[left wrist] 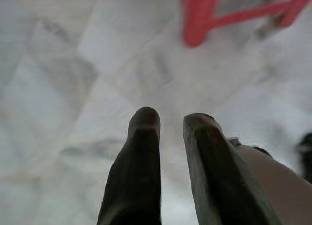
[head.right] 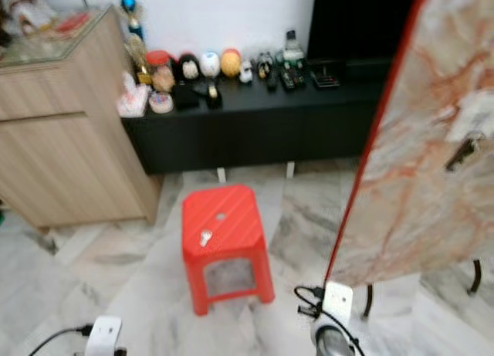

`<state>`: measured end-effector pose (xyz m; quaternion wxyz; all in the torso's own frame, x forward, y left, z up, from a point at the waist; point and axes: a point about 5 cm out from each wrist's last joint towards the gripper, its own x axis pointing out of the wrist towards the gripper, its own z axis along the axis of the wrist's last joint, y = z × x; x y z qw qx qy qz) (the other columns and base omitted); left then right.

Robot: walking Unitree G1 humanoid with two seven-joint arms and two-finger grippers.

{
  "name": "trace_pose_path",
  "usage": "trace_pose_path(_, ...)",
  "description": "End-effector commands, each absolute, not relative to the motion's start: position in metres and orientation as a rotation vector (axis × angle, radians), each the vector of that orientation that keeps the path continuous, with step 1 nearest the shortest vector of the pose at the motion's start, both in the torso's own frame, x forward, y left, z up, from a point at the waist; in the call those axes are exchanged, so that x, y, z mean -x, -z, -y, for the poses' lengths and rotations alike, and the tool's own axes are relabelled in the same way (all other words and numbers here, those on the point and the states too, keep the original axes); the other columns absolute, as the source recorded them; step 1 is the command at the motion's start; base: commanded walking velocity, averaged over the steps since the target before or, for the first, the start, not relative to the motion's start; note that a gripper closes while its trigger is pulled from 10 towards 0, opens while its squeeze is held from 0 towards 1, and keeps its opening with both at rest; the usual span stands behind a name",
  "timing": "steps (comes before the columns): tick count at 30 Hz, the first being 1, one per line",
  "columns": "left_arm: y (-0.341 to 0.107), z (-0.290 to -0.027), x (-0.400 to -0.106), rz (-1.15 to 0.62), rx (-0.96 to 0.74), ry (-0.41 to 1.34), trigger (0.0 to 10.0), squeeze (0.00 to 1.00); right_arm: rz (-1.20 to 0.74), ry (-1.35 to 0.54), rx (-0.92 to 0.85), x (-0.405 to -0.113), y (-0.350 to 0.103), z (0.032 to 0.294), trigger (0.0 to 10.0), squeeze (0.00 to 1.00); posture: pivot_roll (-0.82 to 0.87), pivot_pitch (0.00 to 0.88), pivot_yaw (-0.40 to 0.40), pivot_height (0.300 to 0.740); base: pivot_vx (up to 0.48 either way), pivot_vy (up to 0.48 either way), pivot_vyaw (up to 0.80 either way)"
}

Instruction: Hang keys on a hook

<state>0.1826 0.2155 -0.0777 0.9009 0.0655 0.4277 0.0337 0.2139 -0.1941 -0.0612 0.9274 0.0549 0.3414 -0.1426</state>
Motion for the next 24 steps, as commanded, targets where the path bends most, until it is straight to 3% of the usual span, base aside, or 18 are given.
trace_pose_path(1,0.0792,-0.2263,-0.1754,-0.915,-0.168,-0.085,10.0,0.00,-0.687,0.275,-0.127,-0.2188,0.0593,0.1847,10.0,0.00,-0.05,0.000,0.040,0.740,0.000,-0.368,0.00)
trace_pose_path(24,0.0780,-0.2272,-0.1773,-0.910,-0.178,-0.073,10.0,0.00,-0.653,0.284,-0.126,-0.2276,0.0533,0.1839,10.0,0.00,-0.06,0.000,0.049,0.740,0.000,-0.367,0.00)
